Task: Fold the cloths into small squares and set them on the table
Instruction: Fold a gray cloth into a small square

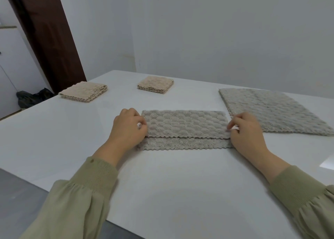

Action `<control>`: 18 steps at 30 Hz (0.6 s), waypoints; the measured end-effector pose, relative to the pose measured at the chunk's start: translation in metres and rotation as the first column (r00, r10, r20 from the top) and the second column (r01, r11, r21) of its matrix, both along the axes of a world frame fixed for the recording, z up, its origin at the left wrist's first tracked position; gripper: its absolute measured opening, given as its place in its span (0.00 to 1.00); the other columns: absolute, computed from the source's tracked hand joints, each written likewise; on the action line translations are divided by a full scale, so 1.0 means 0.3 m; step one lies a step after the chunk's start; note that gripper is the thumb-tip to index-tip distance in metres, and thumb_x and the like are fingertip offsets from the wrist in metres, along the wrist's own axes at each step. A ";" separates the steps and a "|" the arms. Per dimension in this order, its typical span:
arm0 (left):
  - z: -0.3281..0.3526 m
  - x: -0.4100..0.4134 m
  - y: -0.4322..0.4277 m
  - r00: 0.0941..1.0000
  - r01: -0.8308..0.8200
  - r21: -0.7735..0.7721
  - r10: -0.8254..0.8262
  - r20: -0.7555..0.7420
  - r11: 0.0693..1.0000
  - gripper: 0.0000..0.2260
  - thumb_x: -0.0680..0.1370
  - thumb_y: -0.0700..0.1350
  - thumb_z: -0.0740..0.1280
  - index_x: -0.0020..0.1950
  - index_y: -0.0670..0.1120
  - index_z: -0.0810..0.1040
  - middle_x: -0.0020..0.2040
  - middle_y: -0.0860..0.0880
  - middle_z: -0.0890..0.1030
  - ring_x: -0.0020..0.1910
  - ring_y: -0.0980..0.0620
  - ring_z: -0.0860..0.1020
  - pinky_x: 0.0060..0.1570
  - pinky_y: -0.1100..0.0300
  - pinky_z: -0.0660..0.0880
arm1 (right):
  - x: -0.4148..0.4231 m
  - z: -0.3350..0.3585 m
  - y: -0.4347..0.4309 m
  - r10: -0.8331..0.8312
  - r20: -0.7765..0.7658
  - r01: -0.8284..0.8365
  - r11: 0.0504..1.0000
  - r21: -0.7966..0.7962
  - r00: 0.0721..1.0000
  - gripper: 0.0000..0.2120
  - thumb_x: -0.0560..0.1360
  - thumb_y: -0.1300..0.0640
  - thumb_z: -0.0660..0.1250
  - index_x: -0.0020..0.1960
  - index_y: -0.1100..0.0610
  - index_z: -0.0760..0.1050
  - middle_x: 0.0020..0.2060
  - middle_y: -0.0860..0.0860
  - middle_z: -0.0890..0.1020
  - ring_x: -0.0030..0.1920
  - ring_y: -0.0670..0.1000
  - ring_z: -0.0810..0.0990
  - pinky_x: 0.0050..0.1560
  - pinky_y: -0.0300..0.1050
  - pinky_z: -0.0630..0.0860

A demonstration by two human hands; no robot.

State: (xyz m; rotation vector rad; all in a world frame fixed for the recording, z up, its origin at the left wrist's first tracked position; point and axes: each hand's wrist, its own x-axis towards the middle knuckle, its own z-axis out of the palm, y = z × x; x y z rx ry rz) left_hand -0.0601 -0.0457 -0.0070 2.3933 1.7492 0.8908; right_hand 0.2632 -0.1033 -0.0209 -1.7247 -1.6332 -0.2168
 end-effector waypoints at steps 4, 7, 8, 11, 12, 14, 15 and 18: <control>-0.005 0.025 -0.021 0.967 0.252 -0.071 -0.254 -0.012 0.965 0.11 0.74 0.51 0.69 0.55 0.51 0.79 0.53 0.54 0.74 0.57 0.55 0.67 0.59 0.60 0.65 | -0.017 0.004 -0.035 0.138 0.028 -0.135 0.988 -0.078 0.990 0.12 0.68 0.67 0.62 0.49 0.60 0.78 0.49 0.54 0.76 0.53 0.55 0.72 0.52 0.42 0.63; -0.020 0.051 -0.022 0.944 0.306 -0.112 -0.316 -0.095 0.946 0.17 0.73 0.51 0.71 0.60 0.50 0.78 0.55 0.54 0.76 0.58 0.55 0.70 0.56 0.66 0.64 | -0.039 -0.005 -0.038 0.232 0.054 -0.213 0.948 -0.236 0.971 0.17 0.70 0.62 0.61 0.58 0.58 0.76 0.52 0.52 0.78 0.55 0.52 0.73 0.53 0.39 0.64; -0.026 0.054 -0.018 0.950 0.288 -0.092 -0.296 -0.096 0.953 0.16 0.73 0.50 0.71 0.60 0.49 0.78 0.55 0.53 0.77 0.58 0.55 0.72 0.55 0.65 0.65 | -0.044 -0.011 -0.034 0.231 0.070 -0.206 0.944 -0.258 0.970 0.18 0.71 0.62 0.63 0.60 0.57 0.75 0.54 0.51 0.78 0.55 0.52 0.73 0.53 0.37 0.64; -0.034 0.055 0.004 0.977 0.199 -0.028 -0.200 -0.075 0.980 0.11 0.75 0.44 0.67 0.57 0.49 0.80 0.54 0.52 0.81 0.55 0.52 0.76 0.54 0.61 0.70 | -0.063 -0.009 -0.006 0.155 0.084 -0.130 0.959 -0.253 0.984 0.16 0.74 0.62 0.63 0.62 0.57 0.73 0.55 0.51 0.79 0.56 0.52 0.75 0.51 0.40 0.66; -0.035 0.059 0.015 0.984 0.167 -0.010 -0.168 -0.068 0.986 0.11 0.76 0.43 0.66 0.57 0.48 0.80 0.54 0.52 0.82 0.55 0.51 0.77 0.53 0.59 0.71 | -0.069 -0.008 0.009 0.130 0.097 -0.102 0.963 -0.248 0.987 0.15 0.74 0.61 0.63 0.61 0.57 0.74 0.54 0.52 0.80 0.55 0.53 0.76 0.50 0.42 0.68; -0.034 0.070 0.023 0.993 0.114 0.036 -0.112 -0.047 0.993 0.10 0.76 0.40 0.64 0.54 0.47 0.81 0.51 0.50 0.83 0.52 0.48 0.78 0.49 0.59 0.71 | -0.079 -0.012 0.036 0.095 0.111 -0.070 0.974 -0.216 0.989 0.12 0.75 0.62 0.62 0.58 0.57 0.75 0.51 0.54 0.81 0.53 0.55 0.77 0.48 0.45 0.70; -0.029 0.075 0.020 0.994 0.105 0.074 -0.103 -0.027 0.992 0.09 0.75 0.39 0.65 0.53 0.46 0.81 0.49 0.50 0.83 0.50 0.48 0.79 0.47 0.60 0.70 | -0.081 -0.011 0.043 0.080 0.099 -0.062 0.982 -0.177 0.992 0.11 0.74 0.63 0.62 0.55 0.58 0.77 0.49 0.54 0.82 0.51 0.57 0.78 0.48 0.45 0.70; -0.013 0.067 -0.004 0.981 0.189 0.257 -0.194 -0.007 0.948 0.07 0.71 0.34 0.69 0.45 0.43 0.83 0.43 0.48 0.84 0.43 0.48 0.80 0.44 0.63 0.69 | -0.064 0.007 0.029 0.054 0.072 -0.058 0.996 0.061 0.996 0.08 0.71 0.69 0.65 0.48 0.61 0.80 0.44 0.57 0.83 0.48 0.59 0.80 0.47 0.46 0.70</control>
